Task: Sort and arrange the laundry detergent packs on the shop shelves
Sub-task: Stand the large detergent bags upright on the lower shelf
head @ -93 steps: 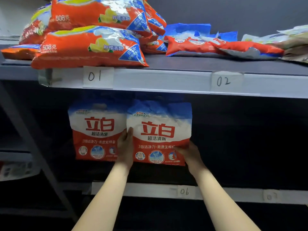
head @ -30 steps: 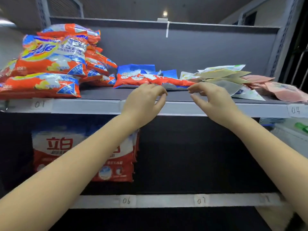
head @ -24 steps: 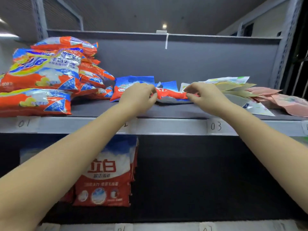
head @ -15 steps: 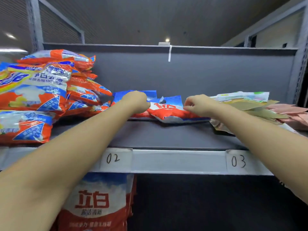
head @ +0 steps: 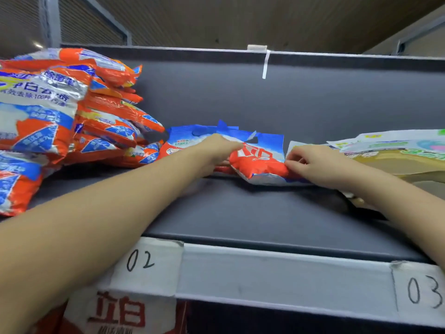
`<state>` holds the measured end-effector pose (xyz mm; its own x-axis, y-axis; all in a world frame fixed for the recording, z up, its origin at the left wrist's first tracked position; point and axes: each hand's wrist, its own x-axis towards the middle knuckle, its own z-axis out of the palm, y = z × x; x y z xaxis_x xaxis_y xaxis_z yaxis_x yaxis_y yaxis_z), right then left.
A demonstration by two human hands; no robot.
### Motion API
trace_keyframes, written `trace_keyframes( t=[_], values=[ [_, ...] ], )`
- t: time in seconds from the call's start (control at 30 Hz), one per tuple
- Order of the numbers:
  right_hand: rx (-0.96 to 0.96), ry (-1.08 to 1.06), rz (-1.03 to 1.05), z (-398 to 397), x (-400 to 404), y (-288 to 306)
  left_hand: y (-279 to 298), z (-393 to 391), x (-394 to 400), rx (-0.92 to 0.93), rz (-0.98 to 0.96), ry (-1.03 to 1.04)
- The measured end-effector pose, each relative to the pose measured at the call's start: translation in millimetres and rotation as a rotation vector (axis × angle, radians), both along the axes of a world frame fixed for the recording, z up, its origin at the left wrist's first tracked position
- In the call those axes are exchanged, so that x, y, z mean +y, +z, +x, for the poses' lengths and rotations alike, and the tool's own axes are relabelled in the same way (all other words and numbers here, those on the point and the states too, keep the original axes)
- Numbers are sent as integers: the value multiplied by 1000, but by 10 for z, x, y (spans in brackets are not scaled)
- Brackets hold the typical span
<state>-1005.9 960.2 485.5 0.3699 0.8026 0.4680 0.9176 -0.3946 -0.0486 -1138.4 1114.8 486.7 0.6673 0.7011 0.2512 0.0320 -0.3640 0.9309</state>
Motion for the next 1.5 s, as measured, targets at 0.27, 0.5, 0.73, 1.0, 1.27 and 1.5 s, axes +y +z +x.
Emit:
trace_keyframes(
  t=[0.27, 0.5, 0.73, 1.0, 1.27, 1.5],
  values=[
    [20, -12, -28, 11, 31, 36, -143, 137, -29, 30, -2, 73],
    [138, 31, 24, 13, -44, 87, 25, 38, -74, -298, -234, -12],
    [248, 44, 81, 14, -58, 87, 217, -105, 227, -487, -83, 143],
    [613, 92, 186, -90, 115, 248, 300, -139, 358, -592, 91, 187],
    [1266, 330, 369, -58, 369, -10, 289, -355, 491, -726, -154, -53],
    [1095, 252, 271, -135, 295, 8, 282, -462, 307, -625, -174, -164]
  ],
)
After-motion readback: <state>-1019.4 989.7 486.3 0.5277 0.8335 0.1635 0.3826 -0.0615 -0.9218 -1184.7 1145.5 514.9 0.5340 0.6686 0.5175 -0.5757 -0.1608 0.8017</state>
